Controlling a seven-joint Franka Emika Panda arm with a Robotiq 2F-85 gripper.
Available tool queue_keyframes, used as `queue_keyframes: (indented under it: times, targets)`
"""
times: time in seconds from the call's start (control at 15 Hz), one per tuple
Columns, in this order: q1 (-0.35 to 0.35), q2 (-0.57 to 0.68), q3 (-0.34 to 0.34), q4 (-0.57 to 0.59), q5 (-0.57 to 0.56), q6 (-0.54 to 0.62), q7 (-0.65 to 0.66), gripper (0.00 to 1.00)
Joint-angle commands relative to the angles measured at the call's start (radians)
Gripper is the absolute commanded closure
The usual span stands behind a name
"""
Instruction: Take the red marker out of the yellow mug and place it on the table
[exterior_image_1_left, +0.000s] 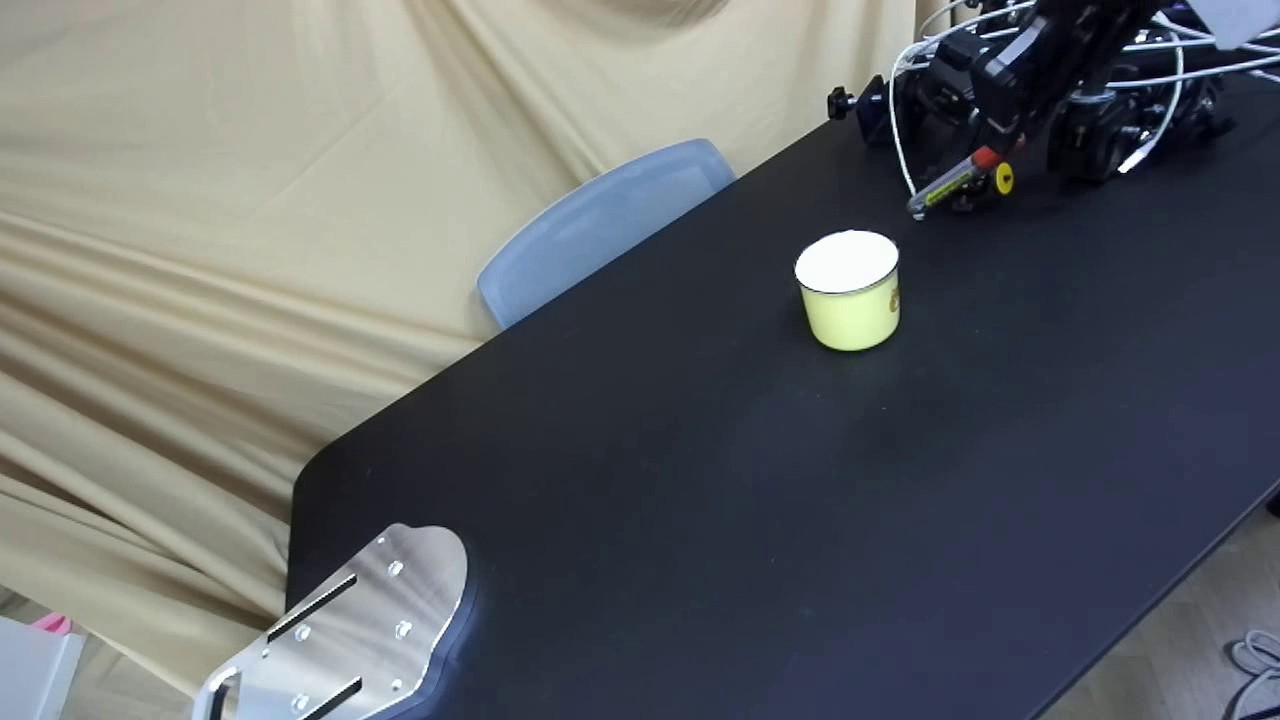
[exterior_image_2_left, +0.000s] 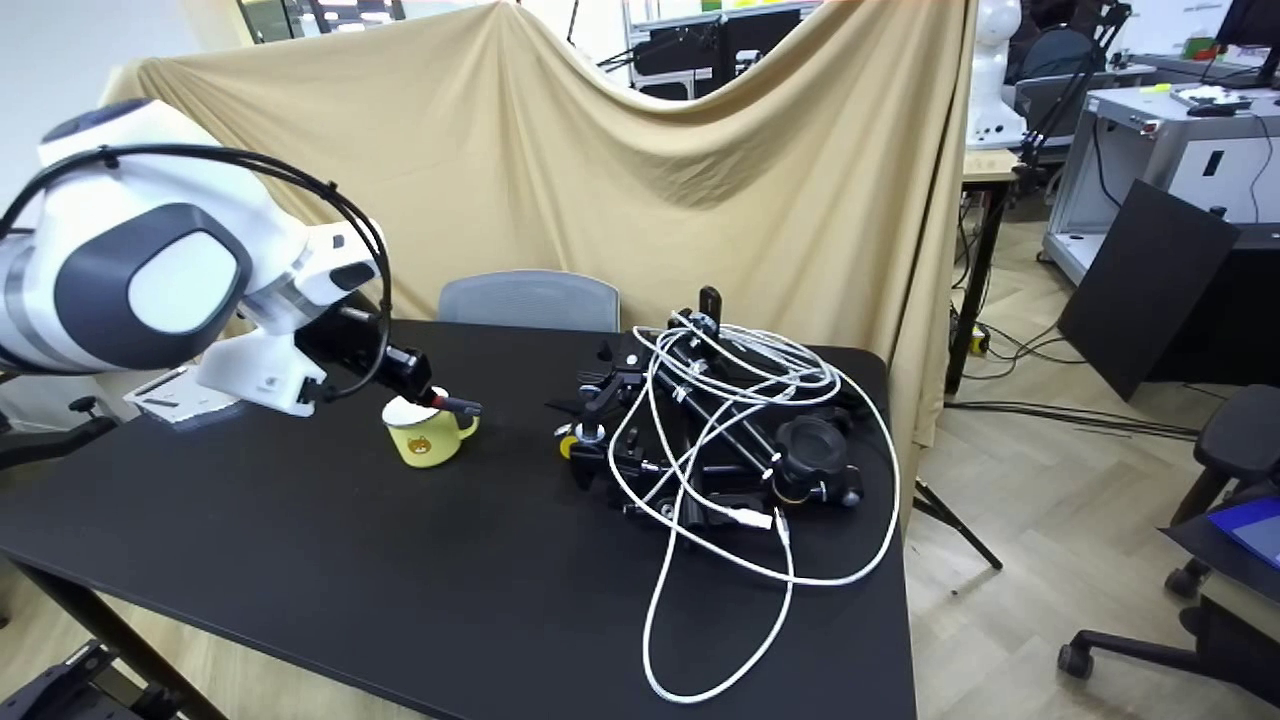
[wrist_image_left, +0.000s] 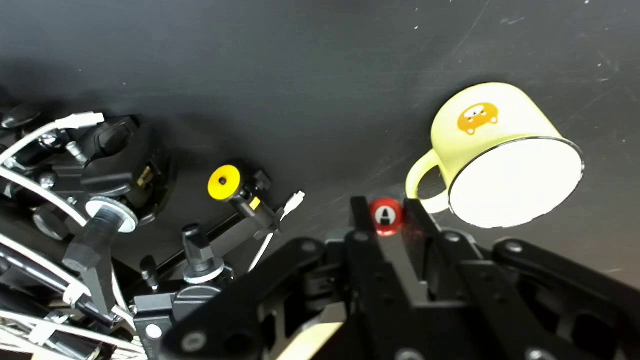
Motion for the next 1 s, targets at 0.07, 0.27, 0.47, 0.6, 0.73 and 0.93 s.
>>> queue_keyframes:
  times: [0.07, 0.27, 0.47, 0.6, 0.73, 0.93]
  targets:
    - [0.070, 0.091, -0.013, 0.000, 0.105, 0.054, -0.020, 0.95]
    - [0.157, 0.146, -0.061, 0.000, 0.154, 0.085, -0.028, 0.95]
    - [0.184, 0.173, -0.077, 0.001, 0.166, 0.105, -0.036, 0.95]
    - [0.151, 0.187, -0.053, 0.000, 0.157, 0.114, -0.038, 0.95]
    - [0.144, 0.197, -0.061, 0.000, 0.150, 0.118, -0.045, 0.95]
    - [0.168, 0.202, -0.118, 0.001, 0.147, 0.119, -0.081, 0.95]
